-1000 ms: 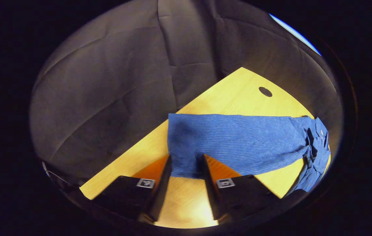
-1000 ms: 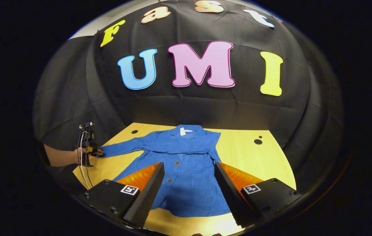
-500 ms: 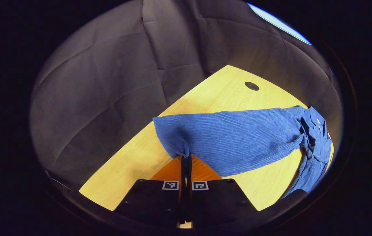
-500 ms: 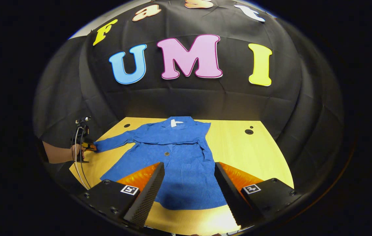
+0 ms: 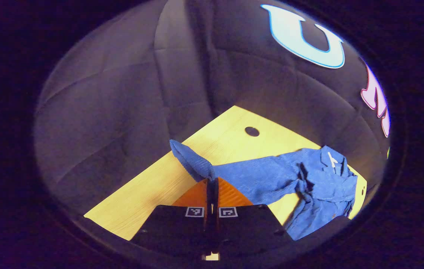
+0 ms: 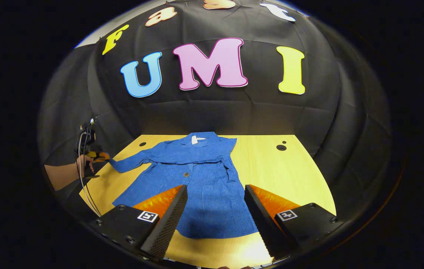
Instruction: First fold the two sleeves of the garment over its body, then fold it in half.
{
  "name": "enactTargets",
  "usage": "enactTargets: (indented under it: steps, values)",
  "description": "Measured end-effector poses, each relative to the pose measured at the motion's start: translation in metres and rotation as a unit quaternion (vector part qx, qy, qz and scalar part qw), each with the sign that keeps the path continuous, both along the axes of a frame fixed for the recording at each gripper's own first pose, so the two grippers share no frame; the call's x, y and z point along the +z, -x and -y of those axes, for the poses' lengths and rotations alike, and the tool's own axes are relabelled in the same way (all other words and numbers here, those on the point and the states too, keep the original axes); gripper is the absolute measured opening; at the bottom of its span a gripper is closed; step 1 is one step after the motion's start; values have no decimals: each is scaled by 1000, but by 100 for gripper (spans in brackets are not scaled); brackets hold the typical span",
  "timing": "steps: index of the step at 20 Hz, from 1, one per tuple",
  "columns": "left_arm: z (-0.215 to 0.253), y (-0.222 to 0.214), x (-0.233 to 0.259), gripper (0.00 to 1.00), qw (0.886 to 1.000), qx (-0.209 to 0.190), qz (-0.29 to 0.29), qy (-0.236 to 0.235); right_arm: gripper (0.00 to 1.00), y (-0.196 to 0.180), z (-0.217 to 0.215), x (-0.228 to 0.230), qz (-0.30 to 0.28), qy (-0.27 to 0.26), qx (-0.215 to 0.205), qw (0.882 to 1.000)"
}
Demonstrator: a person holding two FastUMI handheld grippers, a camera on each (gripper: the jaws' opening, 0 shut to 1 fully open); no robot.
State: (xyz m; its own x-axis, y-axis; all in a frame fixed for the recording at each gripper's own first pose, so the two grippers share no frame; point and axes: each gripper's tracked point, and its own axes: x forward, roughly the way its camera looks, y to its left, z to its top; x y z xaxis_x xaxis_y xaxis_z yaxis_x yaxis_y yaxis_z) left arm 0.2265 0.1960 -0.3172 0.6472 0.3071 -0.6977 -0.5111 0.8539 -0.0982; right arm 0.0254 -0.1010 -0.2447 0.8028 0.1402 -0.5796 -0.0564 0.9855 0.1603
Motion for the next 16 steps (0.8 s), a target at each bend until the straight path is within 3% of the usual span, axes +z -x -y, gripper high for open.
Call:
enactTargets:
  steps: [5, 9, 12, 14, 16]
  values:
    - [134, -72, 68, 0, 989, -90, 112, 46, 98, -2, 12, -23, -15, 3, 7, 1000]
    - [281, -117, 82, 0, 958, -225, 151, 96, 98, 0, 30, -34, -28, 4, -8, 1000]
    - [365, -135, 77, 0, 932, -312, 152, 100, 98, 3, 44, -40, -32, -1, -30, 999]
    - [410, -135, 78, 0, 920, -343, 156, 106, 98, 7, 52, -46, -40, -2, -44, 998]
    - [428, -141, 79, 1, 916, -351, 156, 113, 98, 8, 62, -47, -40, 2, -58, 997]
